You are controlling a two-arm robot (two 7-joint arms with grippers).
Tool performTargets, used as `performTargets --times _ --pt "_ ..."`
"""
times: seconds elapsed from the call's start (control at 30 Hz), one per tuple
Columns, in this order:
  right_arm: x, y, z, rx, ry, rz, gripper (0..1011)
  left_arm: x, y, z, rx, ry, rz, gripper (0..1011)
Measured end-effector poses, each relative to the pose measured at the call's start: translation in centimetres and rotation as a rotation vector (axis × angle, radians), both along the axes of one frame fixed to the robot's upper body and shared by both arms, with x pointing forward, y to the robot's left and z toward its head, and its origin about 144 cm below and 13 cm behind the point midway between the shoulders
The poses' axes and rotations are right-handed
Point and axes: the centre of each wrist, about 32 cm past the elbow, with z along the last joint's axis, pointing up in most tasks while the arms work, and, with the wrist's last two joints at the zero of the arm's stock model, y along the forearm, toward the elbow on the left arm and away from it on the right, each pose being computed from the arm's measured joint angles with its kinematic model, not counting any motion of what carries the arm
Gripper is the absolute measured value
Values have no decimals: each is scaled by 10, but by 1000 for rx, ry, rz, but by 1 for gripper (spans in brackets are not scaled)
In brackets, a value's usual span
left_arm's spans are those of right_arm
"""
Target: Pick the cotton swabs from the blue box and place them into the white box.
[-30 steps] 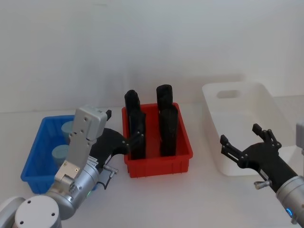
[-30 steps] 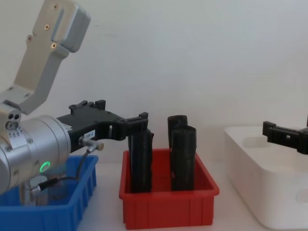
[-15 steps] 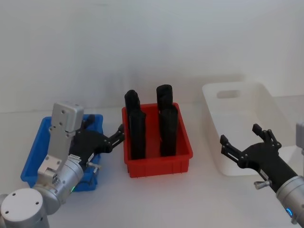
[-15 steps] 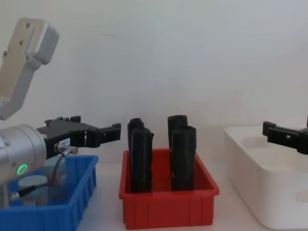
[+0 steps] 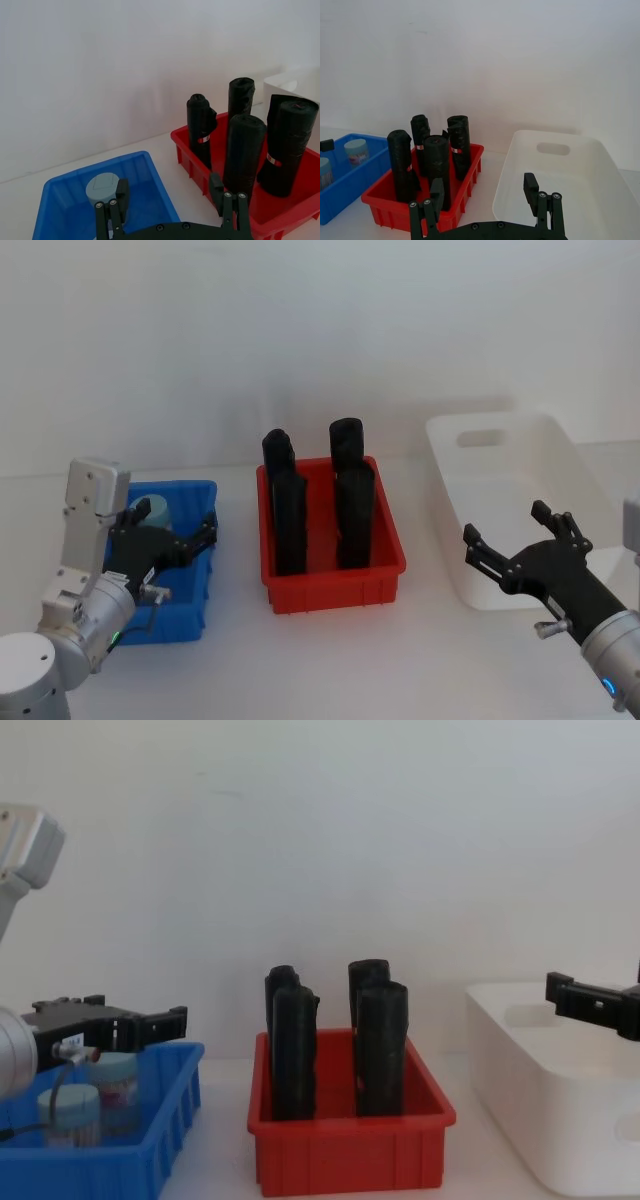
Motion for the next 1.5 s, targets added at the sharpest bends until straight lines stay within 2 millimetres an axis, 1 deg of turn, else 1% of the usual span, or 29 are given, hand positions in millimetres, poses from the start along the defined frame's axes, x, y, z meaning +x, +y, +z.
performTargets --times 0.1,0.37,0.6,1.07,1.5 --pt "0 0 0 0 0 0 1002 2 7 -2 9 18 20 1000" --pt "0 0 0 0 0 0 1002 7 17 -5 35 53 50 1000" --pt "0 0 0 0 0 0 1002 15 27 -13 64 99 76 1000" --pt "0 0 0 0 0 0 1002 25 41 -24 87 149 117 1000" --pt "0 0 0 0 0 0 1002 31 49 -30 67 170 128 1000"
